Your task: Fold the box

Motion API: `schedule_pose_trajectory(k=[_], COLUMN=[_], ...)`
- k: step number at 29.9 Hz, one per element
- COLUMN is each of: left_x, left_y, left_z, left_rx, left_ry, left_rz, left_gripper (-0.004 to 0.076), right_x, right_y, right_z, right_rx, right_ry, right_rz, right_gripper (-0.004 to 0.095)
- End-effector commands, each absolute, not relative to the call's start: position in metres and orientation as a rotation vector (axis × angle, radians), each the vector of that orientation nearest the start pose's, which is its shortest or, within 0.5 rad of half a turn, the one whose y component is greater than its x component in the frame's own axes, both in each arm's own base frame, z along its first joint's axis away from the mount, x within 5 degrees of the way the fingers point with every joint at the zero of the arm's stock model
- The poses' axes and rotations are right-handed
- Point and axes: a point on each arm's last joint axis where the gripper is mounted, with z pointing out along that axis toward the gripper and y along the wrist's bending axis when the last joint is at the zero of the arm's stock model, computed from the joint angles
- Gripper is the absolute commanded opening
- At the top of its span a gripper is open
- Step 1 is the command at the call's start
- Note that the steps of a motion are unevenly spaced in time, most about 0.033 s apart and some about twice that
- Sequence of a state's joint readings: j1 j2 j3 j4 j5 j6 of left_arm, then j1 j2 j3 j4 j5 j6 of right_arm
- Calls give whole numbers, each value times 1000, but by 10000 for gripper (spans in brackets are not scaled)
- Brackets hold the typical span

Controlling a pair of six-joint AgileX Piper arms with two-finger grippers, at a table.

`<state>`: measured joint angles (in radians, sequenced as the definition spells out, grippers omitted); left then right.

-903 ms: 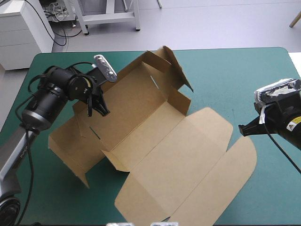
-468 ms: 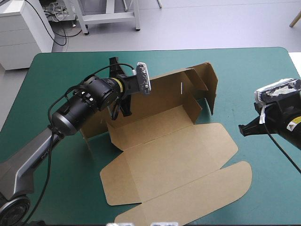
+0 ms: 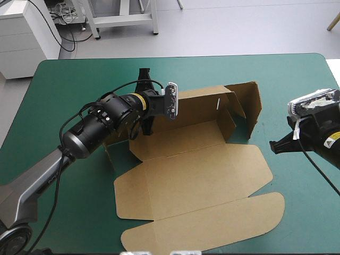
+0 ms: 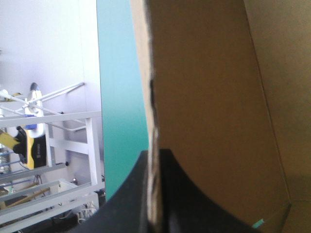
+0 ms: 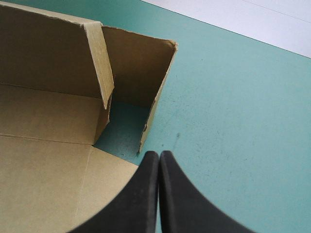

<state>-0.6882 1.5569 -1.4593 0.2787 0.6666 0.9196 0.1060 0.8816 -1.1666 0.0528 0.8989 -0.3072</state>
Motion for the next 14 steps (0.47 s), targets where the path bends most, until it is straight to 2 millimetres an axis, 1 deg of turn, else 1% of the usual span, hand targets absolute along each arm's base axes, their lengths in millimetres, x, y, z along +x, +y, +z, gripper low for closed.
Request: schedule_pose_trajectory(k=[1, 3, 8, 14], left_x=[275, 271, 258, 246], left_y=[-214, -213, -206, -197], left_z=[386, 379, 373, 366], left_rx=[1654, 1654, 1603, 1614], left_ry=[1284, 1244, 1162, 1136], left_rz=[447, 445, 437, 446], left_gripper=[-8, -8, -8, -8], right_x=[150, 150, 150, 150], right_y=[18, 18, 18, 18], right_z=[447, 447, 448, 448], right_rx=[-392, -392, -391, -382], right_ry=[1963, 1963, 1957, 1958], right_rz=[-72, -72, -72, -66], right_gripper=[-16, -16, -16, -16])
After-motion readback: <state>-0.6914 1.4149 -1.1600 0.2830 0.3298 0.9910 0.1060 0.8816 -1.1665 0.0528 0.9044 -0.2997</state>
